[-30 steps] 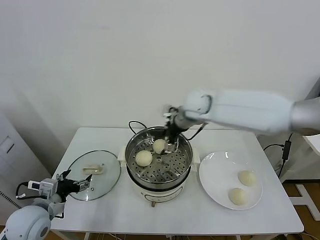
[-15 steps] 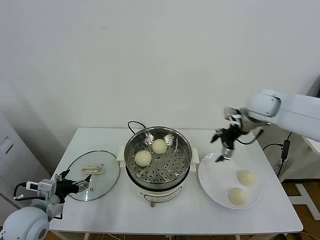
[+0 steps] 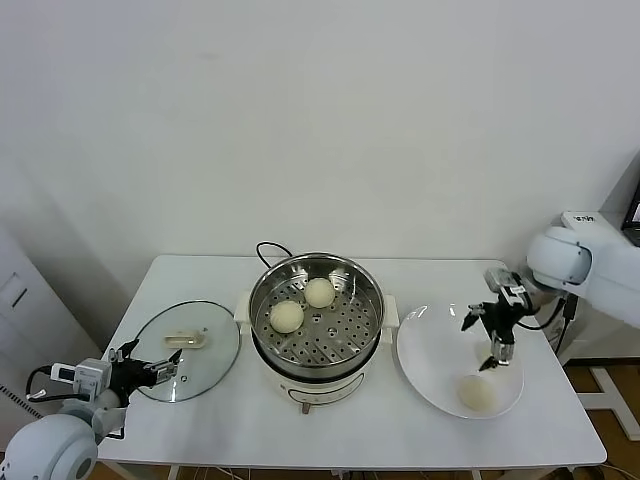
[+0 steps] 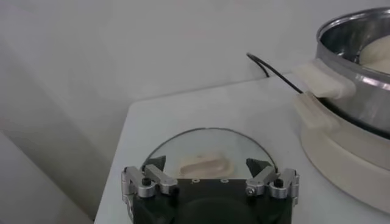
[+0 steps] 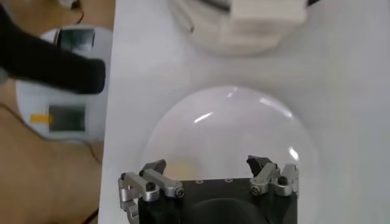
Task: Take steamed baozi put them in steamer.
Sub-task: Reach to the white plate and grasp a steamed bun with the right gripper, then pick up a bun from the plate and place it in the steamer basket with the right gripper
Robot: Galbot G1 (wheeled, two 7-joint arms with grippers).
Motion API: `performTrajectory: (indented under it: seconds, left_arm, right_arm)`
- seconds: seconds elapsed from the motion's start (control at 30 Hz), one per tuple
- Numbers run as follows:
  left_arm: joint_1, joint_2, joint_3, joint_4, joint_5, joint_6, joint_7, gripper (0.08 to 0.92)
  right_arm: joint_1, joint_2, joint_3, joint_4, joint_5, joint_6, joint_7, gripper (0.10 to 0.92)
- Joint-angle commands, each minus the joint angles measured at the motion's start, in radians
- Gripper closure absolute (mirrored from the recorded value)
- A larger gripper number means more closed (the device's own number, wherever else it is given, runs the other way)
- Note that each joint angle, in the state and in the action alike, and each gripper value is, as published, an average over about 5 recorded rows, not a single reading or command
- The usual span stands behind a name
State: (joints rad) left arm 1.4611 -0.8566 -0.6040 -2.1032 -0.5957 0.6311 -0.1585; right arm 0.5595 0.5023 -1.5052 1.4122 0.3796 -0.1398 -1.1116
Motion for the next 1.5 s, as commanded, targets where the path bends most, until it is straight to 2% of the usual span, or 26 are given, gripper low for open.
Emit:
performTrajectory:
  seconds: [0.03,0.67,0.87,1.2,1.37,1.5]
  left_arm:
    - [0.000,0.001,0.002,-0.001,0.000,0.001,0.000,0.177]
    - [0.002,-0.001,0.004,0.002,0.002,0.001,0.001,0.177]
    - [0.003,-0.004,0.005,-0.003,0.005,0.001,0.000,0.177]
    - [0.000,-0.001,0.004,-0.007,0.005,0.005,-0.001,0.177]
    - [-0.002,-0.001,0.007,-0.012,0.005,0.010,-0.004,0.177]
    - [-0.001,0.002,0.006,-0.010,0.004,0.010,-0.004,0.177]
  right_arm:
    - [-0.186,-0.037,0.131,-0.022,-0.155,0.040,-0.033,0.203]
    - [-0.428,0.025,0.314,-0.109,-0.209,0.047,0.011,0.223]
    - [-0.437,0.035,0.325,-0.121,-0.210,0.039,0.015,0.320]
    - [-0.451,0.027,0.361,-0.114,-0.210,0.029,0.019,0.559]
    - [-0.406,0.012,0.333,-0.084,-0.193,0.027,0.011,0.590]
    - [-0.234,-0.004,0.222,-0.051,-0.136,0.026,0.002,0.592]
